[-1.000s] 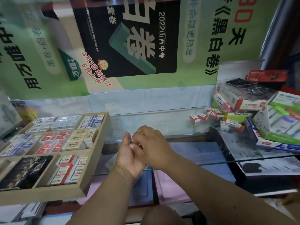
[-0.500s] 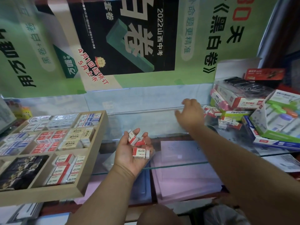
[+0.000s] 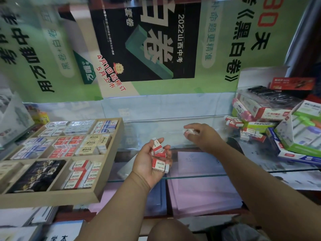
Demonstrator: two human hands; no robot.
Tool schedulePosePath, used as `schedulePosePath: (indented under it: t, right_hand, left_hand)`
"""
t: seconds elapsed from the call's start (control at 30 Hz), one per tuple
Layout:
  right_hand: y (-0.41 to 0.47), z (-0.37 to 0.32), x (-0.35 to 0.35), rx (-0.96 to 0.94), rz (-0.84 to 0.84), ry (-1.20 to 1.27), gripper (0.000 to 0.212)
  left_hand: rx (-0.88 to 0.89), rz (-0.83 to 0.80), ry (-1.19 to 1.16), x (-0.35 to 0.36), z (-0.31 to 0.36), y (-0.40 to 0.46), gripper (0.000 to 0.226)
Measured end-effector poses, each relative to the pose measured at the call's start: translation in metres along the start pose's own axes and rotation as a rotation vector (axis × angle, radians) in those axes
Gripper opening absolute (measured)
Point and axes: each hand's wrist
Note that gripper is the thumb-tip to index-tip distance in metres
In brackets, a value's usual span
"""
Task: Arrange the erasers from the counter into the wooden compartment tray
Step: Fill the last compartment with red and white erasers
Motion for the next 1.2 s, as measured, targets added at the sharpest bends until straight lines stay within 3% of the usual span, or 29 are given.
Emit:
schedulePosePath:
  t: [0.13,0.27,0.4,0.5,0.6,0.7,0.8,1.03,1.2]
  right_hand:
    - [-0.034,-0.053,0.007,-0.185,-0.099,0.113,0.030]
    - [-0.052,-0.075,0.014,-0.206,-0.149,0.249,0.033]
    - [-0.064,-0.093,0.019,-0.258,-0.177,0.303,0.031]
    - [-0.072,-0.110,0.021,-0.152,-0.323,0.702,0.021]
    - [-0.076,-0.126,0.028,-0.096,-0.403,0.930,0.031]
    - [-0.077,-0.144,0.041,-0.120,-0.377,0.848,0.036]
    - [-0.073,-0.165,0.059,-0.144,-0.335,0.730,0.027]
    - [-0.065,-0.216,0.116,-0.350,-0.313,0.261,0.015]
    - [-0.055,-0.225,0.119,-0.420,-0.253,-0.131,0.012]
  left_hand:
    - [0.019,-0.009,0.139,0.008,-0.007,-0.014,0.022]
    - [0.055,-0.033,0.187,0.013,0.001,-0.038,0.034]
    - [0.152,0.039,0.224,0.009,0.014,-0.058,0.021]
    - [0.187,0.098,0.200,0.004,0.026,-0.075,0.016]
    - [0.207,0.105,0.124,-0.003,0.039,-0.096,0.014]
    - [0.249,0.081,0.035,-0.021,0.054,-0.119,0.023]
    - [0.306,0.067,-0.031,-0.039,0.074,-0.146,0.034]
    - [0.590,0.265,-0.173,-0.075,0.116,-0.206,0.019]
    - [0.635,0.305,-0.189,-0.089,0.122,-0.226,0.016]
Point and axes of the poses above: each hand's wrist, its own y-axis towards the middle knuckle, its own x-axis out of the palm, z = x × y, and after that the axes turned 6 degrees about -y, right-handed
